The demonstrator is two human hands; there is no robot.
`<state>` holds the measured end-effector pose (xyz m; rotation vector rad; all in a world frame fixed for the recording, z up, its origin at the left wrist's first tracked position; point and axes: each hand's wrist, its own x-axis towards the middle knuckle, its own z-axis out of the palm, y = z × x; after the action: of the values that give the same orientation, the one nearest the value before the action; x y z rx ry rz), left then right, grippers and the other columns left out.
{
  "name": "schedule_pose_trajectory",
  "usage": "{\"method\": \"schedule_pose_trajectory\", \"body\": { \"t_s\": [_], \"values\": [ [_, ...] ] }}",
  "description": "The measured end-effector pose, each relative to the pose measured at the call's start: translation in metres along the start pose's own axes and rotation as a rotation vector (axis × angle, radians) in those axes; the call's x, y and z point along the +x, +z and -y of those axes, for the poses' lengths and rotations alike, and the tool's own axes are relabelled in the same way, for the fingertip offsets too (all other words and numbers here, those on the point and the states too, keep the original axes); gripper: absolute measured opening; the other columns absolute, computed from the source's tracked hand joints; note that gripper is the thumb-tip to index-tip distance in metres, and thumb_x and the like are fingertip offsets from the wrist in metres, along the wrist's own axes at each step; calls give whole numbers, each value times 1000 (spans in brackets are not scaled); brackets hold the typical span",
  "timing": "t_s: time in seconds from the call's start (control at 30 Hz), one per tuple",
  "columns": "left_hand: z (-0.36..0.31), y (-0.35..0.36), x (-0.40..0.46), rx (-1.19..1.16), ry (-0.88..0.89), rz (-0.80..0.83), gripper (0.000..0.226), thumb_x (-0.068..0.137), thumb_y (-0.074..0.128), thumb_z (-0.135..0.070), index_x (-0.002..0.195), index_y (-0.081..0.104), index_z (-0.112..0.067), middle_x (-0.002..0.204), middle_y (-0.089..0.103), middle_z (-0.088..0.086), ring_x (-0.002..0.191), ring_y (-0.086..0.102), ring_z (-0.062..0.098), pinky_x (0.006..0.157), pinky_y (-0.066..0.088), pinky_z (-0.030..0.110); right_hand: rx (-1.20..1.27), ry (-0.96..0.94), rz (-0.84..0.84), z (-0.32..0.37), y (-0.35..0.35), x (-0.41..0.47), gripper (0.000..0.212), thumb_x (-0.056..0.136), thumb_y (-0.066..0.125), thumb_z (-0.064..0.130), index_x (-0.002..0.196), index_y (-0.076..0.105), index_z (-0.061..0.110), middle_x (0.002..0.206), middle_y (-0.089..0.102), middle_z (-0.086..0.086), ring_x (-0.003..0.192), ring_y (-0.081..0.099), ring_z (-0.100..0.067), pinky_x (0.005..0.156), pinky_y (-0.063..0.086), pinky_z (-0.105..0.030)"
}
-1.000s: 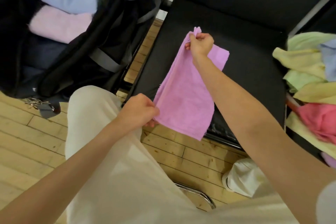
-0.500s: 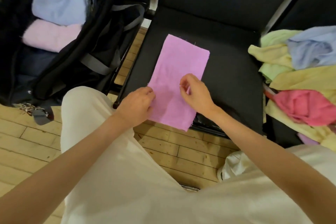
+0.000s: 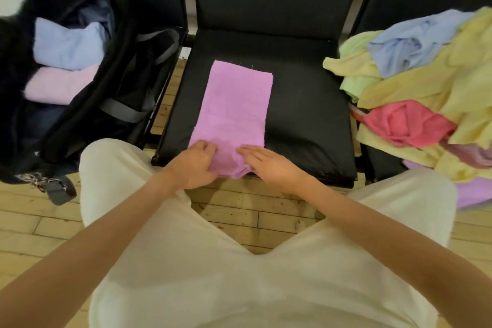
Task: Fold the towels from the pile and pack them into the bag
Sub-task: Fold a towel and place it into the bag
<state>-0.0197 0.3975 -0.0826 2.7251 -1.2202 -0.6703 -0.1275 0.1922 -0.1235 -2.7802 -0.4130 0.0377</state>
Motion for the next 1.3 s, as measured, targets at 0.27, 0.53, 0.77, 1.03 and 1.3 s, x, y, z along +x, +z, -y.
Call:
{"method": "schedule_pose_trajectory", "body": {
  "t_s": [0.27, 0.53, 0.77, 1.03, 1.3],
  "values": [
    [-18, 13, 9, 114, -23, -156, 59, 80, 67, -41, 126, 44, -14, 114, 54, 8, 92, 59, 25, 74, 51, 34, 452, 371, -72, 1, -35, -11, 8, 102, 36, 19, 98, 36, 12, 65, 51, -12, 51, 43, -23, 49, 34, -42],
    [-36, -11, 8, -416, 37, -237, 25, 88, 53, -9, 64, 47, -12, 58, 48, 4, 52, 45, 17, 51, 34, 28, 587, 637, -234, -25, -54, -32, 10, 101, 41, 21, 94, 39, 14, 72, 44, 4, 64, 43, -11, 59, 34, -29],
    [-48, -11, 54, -743, -204, -450, 23, 95, 51, -18, 82, 55, -1, 74, 56, 9, 67, 54, 19, 59, 45, 30, 430, 832, -445, -41, -46, -2, 19, 101, 41, 25, 106, 44, 8, 72, 49, 4, 63, 52, -14, 58, 45, -33],
    [-45, 4, 97, -273, -324, -347, 26, 101, 41, -25, 91, 53, -3, 77, 55, 8, 66, 54, 26, 59, 50, 38, -92, 915, -132, -61, -25, 21, 31, 103, 31, 31, 114, 45, 6, 87, 64, -9, 69, 59, -24, 55, 34, -29],
    [-35, 6, 77, -266, -274, -565, 26, 90, 59, -21, 110, 53, -5, 100, 55, 9, 87, 56, 25, 69, 51, 37, -161, 836, -244, -59, -26, 15, 40, 95, 51, 21, 131, 40, 6, 119, 52, -13, 105, 53, -28, 85, 41, -35]
  ]
}}
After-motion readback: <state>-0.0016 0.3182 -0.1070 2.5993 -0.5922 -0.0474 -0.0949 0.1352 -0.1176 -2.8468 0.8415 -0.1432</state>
